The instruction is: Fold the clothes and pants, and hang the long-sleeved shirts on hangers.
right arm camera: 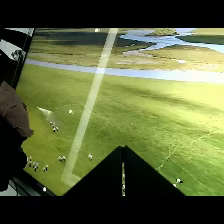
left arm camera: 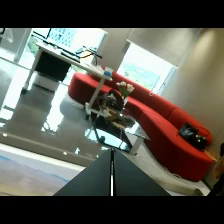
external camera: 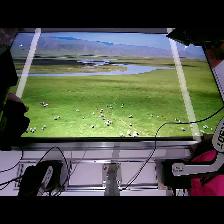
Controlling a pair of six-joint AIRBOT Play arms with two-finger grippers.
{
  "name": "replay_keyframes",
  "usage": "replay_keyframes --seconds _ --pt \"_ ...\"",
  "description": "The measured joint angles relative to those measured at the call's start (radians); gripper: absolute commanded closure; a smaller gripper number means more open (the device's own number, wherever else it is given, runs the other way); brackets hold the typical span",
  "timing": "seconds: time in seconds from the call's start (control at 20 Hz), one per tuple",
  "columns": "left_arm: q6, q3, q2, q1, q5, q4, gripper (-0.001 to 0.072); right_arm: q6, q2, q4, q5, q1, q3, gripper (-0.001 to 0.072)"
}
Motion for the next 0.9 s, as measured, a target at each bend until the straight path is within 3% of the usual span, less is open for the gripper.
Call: replay_keyframes --seconds 0.2,0.6,0.9 --pt "0.0 -0.003 0.0 0.0 0.0 0.02 0.0667 0.0 0.0 0.0 0.0 0.0 0.0 0.0693" --pt "-0.004 -0.148 0.0 0.0 -0.002 0.217 0.0668 0.0 0.0 0.0 0.0 0.0 0.0 0.0693" --pt "-0.163 -0.262 0.0 0.035 -0.001 0.247 0.0671 0.0 0.0 0.0 0.0 0.0 0.0 0.0693"
